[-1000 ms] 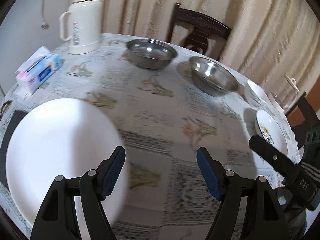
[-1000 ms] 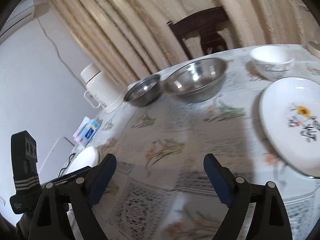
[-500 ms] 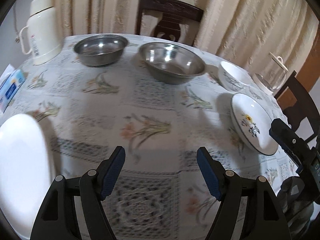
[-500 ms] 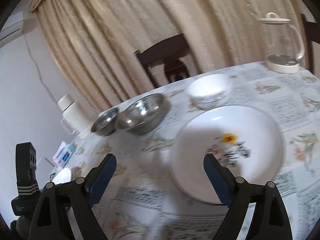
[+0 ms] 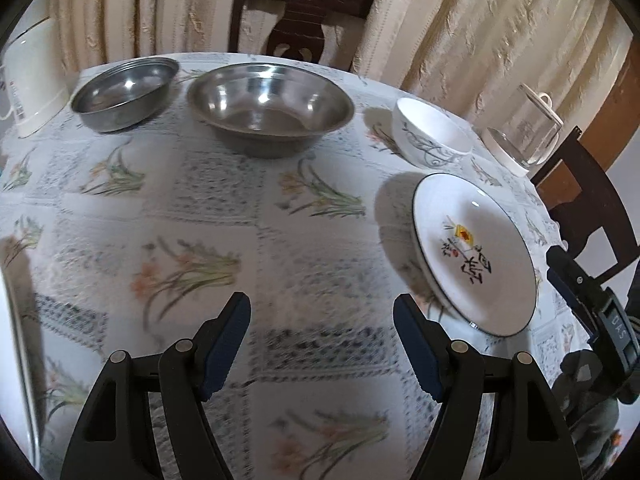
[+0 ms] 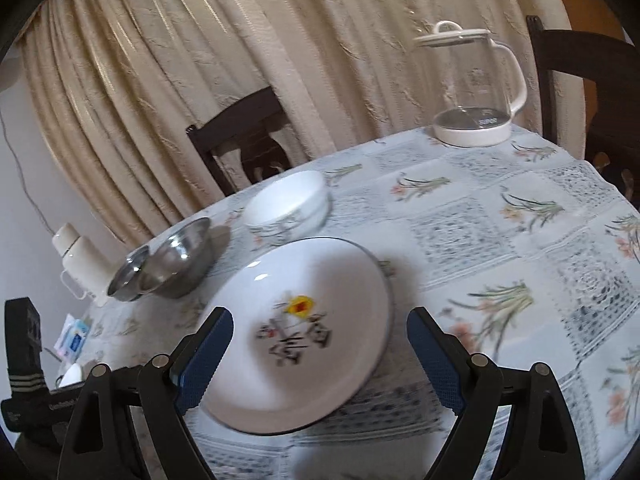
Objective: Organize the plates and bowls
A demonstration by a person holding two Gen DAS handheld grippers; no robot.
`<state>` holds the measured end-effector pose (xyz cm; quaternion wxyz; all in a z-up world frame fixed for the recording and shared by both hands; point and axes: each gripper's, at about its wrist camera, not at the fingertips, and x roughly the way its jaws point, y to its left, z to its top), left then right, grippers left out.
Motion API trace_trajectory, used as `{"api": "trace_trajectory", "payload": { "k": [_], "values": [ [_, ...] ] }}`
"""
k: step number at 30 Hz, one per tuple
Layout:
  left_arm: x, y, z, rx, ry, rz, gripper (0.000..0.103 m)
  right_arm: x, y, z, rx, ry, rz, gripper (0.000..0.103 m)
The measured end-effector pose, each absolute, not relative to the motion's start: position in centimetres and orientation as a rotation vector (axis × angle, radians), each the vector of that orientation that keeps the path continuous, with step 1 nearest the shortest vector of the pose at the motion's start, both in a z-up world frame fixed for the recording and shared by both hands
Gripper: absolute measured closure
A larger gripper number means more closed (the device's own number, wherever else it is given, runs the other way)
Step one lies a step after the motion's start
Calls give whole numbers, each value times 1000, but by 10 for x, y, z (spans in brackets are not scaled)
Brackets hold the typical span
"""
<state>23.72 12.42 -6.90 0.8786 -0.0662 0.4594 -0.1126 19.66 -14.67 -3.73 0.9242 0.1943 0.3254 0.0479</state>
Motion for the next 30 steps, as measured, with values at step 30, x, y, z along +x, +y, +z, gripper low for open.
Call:
{"api": "trace_trajectory", "payload": {
  "k": [30],
  "values": [
    [305,100,-80,-286,970,-282,39,233,-172,-74,461,811,170,48]
  ]
}}
